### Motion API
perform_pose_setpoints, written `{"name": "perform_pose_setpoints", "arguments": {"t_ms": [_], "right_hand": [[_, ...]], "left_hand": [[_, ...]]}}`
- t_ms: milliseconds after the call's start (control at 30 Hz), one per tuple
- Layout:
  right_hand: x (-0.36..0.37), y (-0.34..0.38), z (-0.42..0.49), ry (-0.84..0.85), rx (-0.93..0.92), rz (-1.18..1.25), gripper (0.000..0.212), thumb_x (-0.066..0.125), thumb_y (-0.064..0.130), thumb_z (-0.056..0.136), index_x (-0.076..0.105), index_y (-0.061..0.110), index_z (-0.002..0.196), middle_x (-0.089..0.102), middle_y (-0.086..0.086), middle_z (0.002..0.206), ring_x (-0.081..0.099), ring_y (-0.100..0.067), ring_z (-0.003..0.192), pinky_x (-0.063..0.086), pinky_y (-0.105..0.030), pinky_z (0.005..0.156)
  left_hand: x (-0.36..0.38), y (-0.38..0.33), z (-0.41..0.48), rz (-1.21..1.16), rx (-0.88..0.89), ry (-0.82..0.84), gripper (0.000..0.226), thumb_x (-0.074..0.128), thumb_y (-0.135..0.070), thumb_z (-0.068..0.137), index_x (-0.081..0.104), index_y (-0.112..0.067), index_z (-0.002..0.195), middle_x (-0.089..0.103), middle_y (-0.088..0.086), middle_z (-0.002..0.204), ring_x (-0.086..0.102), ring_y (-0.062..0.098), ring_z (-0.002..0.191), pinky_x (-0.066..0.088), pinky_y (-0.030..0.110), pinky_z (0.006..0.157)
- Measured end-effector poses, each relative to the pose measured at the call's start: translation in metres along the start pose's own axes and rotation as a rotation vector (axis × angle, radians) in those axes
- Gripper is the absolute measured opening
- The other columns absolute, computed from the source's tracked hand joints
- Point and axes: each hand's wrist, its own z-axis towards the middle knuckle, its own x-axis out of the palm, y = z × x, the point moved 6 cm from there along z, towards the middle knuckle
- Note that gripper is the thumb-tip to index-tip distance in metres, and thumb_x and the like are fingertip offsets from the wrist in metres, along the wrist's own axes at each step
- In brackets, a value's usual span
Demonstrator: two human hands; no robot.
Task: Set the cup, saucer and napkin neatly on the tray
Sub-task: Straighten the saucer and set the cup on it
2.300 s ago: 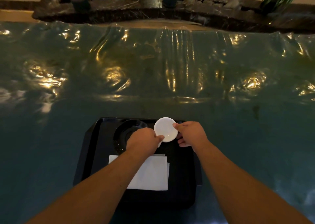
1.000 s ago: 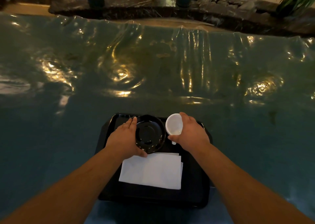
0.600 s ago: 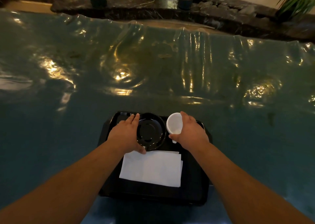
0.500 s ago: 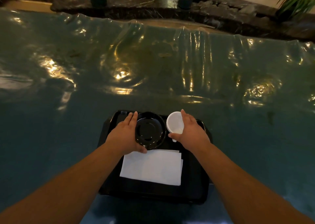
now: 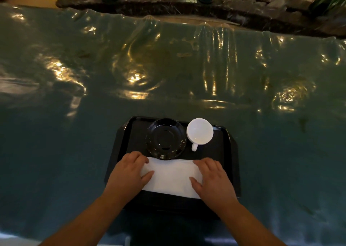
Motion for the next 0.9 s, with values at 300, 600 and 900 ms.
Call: {"name": "perform_pose_setpoints", "arguments": {"t_ms": [300, 600, 900], "right_hand": [[0.007, -0.004, -0.003, 0.031, 0.1, -0.139, 0.05, 0.082, 0.042, 0.082, 0.07, 0.015, 0.122, 0.06, -0.006, 0.105, 0.056, -0.025, 0.09, 0.054, -0.041, 0.081], [0.024, 0.02, -0.018, 0.068, -0.104, -0.243, 0.055, 0.042, 0.042, 0.098, 0.054, 0.018, 0.146, 0.051, -0.014, 0.153, 0.047, -0.036, 0.141, 0.039, -0.053, 0.112], [0.041, 0.015, -0.015, 0.273, -0.072, -0.188, 0.063, 0.024, 0.047, 0.102, 0.032, 0.023, 0.16, 0.018, -0.011, 0.17, 0.008, -0.029, 0.155, 0.013, -0.052, 0.123]], "left_hand": [[0.01, 0.002, -0.009, 0.039, -0.05, 0.059, 0.047, 0.081, -0.051, 0.077, 0.069, -0.021, 0.111, 0.059, 0.001, 0.114, 0.056, 0.023, 0.096, 0.056, 0.039, 0.077], [0.032, -0.014, -0.03, 0.086, 0.234, 0.028, 0.048, 0.05, -0.053, 0.092, 0.066, -0.024, 0.127, 0.057, 0.006, 0.145, 0.056, 0.028, 0.128, 0.047, 0.051, 0.106], [0.032, -0.01, -0.029, 0.051, 0.16, 0.079, 0.047, 0.048, -0.054, 0.092, 0.064, -0.03, 0.129, 0.052, -0.001, 0.15, 0.053, 0.023, 0.132, 0.041, 0.052, 0.11]]}}
